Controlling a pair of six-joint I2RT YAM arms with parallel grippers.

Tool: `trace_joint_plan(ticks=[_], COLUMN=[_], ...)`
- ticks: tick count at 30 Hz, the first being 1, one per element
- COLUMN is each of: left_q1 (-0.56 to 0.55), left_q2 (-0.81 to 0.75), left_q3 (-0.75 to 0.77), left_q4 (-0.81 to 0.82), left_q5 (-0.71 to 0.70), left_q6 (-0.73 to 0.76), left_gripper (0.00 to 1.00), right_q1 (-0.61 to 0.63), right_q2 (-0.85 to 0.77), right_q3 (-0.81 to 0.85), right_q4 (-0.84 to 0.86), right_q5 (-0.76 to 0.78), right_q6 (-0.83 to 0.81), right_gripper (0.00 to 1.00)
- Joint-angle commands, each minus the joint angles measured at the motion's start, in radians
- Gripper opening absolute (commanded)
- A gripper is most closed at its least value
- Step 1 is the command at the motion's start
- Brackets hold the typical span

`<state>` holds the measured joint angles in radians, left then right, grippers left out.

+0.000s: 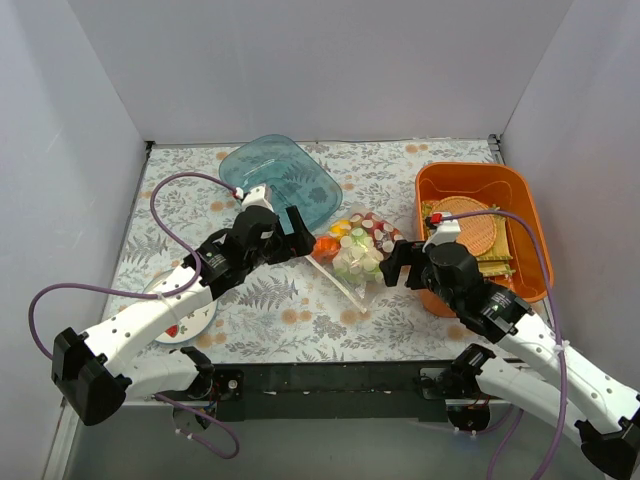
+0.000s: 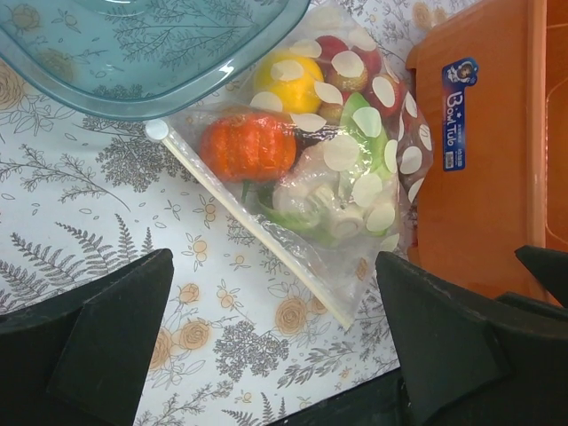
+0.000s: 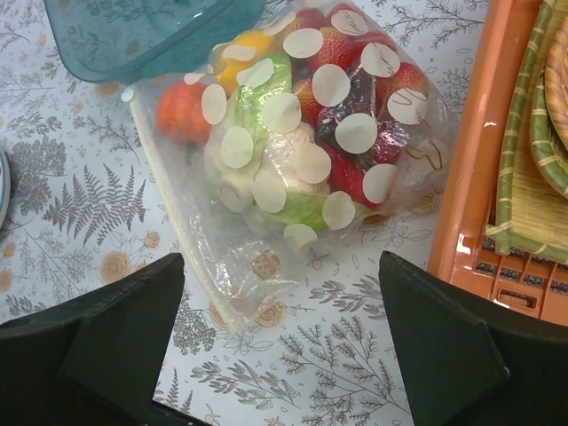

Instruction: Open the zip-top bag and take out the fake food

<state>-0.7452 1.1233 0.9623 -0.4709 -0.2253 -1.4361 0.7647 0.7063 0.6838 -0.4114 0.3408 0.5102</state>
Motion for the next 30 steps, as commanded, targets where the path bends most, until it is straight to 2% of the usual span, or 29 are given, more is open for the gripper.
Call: trace_joint_plan(ticks=[1, 21, 25, 26, 28, 30], left_q1=[-0.002, 0.024, 0.038, 0.043, 0.078, 0.125], left_q2=[-0.007, 0.056, 0.076, 0.09, 0.101, 0.118], left_q3=[0.035, 0.093, 0.073, 0.055, 0.023, -0.036], left_q4=[-0.041, -0.06, -0.035, -0.032, 0.014, 0.09], left_q5=[0.018, -0.065, -0.052, -0.063, -0.051, 0.055], left_q6=[0.011, -0.04, -0.075, -0.087, -0.121, -0.156], left_gripper=[0.98, 0.98, 0.89, 0.83, 0.76, 0.6], right_q1=[0.001, 0.002, 0.004, 0.007, 0.027, 0.042], right_q2=[-0.008, 0.185, 0.238, 0.252, 0.291, 0.327], right_q3=[0.013, 0.128, 0.148, 0.157, 0.169, 0.177], right_q4=[-0.047, 0.023, 0.04, 0.037, 0.043, 0.057], right_q5=[0.029, -0.06, -0.112, -0.132, -0.143, -0.149], right_q6=[0.03, -0.096, -0.119, -0.13, -0.136, -0.145], right_gripper=[0.98, 0.87, 0.83, 0.82, 0.8, 0.77])
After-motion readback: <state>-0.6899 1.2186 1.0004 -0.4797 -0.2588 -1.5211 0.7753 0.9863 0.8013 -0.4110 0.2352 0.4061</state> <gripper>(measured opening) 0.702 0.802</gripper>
